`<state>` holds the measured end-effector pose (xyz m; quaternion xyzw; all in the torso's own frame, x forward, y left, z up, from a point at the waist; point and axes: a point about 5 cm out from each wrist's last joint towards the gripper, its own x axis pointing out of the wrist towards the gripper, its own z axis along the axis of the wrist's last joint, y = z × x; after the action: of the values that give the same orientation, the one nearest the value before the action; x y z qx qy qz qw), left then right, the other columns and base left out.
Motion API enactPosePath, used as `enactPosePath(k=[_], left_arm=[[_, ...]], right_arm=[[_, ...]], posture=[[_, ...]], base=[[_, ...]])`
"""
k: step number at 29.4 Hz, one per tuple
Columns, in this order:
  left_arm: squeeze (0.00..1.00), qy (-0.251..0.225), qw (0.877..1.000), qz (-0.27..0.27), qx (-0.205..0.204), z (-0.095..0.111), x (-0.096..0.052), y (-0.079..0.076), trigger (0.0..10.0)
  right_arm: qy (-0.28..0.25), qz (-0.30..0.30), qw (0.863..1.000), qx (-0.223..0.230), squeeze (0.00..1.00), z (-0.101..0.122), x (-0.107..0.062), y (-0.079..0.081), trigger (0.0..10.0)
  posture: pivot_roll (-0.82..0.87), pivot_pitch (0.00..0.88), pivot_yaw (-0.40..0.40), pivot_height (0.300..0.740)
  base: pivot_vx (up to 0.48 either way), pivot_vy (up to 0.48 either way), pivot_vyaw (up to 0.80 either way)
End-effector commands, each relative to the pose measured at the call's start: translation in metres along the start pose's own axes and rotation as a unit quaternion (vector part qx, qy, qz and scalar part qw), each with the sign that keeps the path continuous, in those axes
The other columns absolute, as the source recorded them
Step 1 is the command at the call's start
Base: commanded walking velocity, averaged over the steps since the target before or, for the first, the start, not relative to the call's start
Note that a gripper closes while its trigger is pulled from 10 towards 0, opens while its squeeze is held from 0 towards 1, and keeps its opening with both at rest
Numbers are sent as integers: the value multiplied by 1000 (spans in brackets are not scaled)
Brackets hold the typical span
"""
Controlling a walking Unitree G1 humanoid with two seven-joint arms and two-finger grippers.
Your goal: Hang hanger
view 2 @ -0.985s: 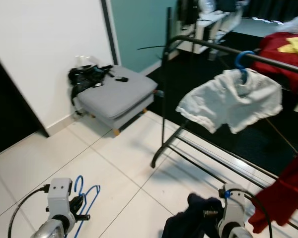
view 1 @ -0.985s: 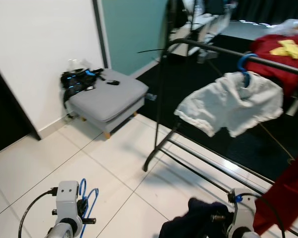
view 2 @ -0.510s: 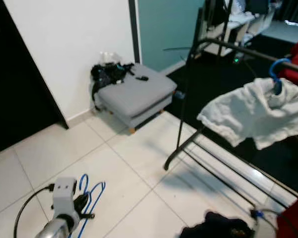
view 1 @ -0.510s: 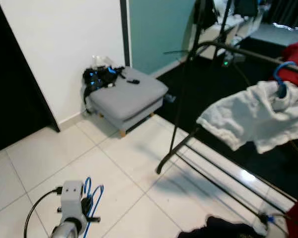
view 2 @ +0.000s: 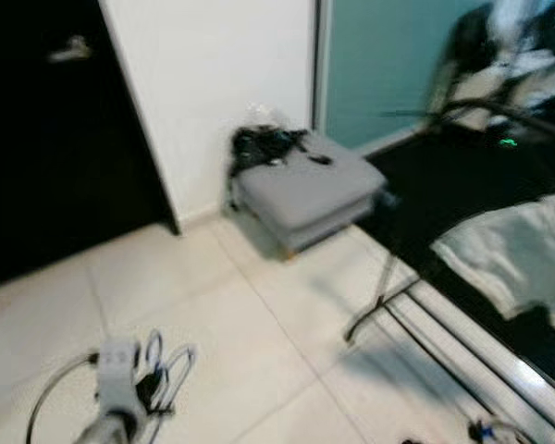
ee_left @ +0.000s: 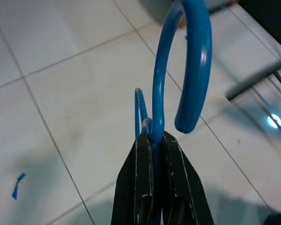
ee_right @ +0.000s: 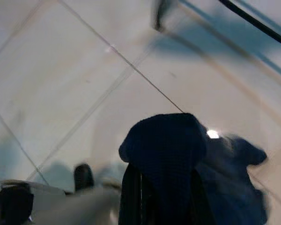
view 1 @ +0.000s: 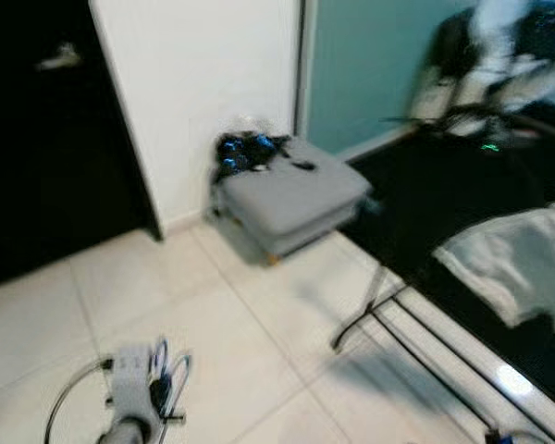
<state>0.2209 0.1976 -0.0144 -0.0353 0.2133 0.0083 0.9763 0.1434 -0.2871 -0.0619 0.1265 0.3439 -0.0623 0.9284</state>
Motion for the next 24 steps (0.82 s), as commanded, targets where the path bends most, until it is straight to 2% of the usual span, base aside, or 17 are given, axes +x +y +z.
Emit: enactPosePath(k=[1,10,17,24], left_arm=[[0,2,1000,7,0,-2,-1,6,10000],[0,0,1000,5,-1,-3,1,7,10000],[0,1,1000,-11,-4,-3,1,5,10000],[0,4,1000,-19,-9,-5,3,6,10000]], right_arm=[[-7,18,1000,-11,0,-1,7,17,10000],[-16,29,999,-20,0,0,16,35,10000],[-12,26,999,-21,0,-8,9,28,10000],[-21,27,999,-26,0,1,10,23,10000]], posture=[[70,41,-29,740],[68,49,-29,740],[68,55,-27,740],[64,57,-22,740]], base=[[0,0,731],[0,0,729],[0,0,726],[0,0,729]])
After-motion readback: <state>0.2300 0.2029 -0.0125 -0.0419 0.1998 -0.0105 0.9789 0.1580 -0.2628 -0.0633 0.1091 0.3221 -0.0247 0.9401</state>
